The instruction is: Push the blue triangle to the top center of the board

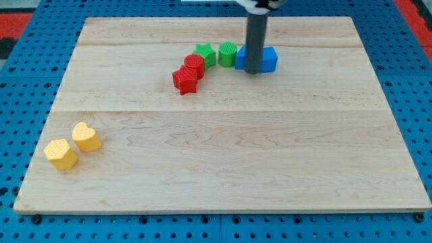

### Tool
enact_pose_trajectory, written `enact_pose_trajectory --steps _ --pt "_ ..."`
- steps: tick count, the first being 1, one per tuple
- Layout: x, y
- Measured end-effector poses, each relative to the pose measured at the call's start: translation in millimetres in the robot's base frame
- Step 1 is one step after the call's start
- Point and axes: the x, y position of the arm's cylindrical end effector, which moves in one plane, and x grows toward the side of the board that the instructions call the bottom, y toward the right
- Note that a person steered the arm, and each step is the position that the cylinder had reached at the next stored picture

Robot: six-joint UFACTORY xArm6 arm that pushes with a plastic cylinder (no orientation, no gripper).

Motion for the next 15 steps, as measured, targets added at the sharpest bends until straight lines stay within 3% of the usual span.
enact_pose_trajectory --steps 3,5,6,8,10,13,14,15 --pt "-33 28" --pt "8 -3" --pt "-12 -34" --pt "-70 -37" --pt "-74 -32" --pt "-83 30" --pt "-100 34" --pt "-105 2"
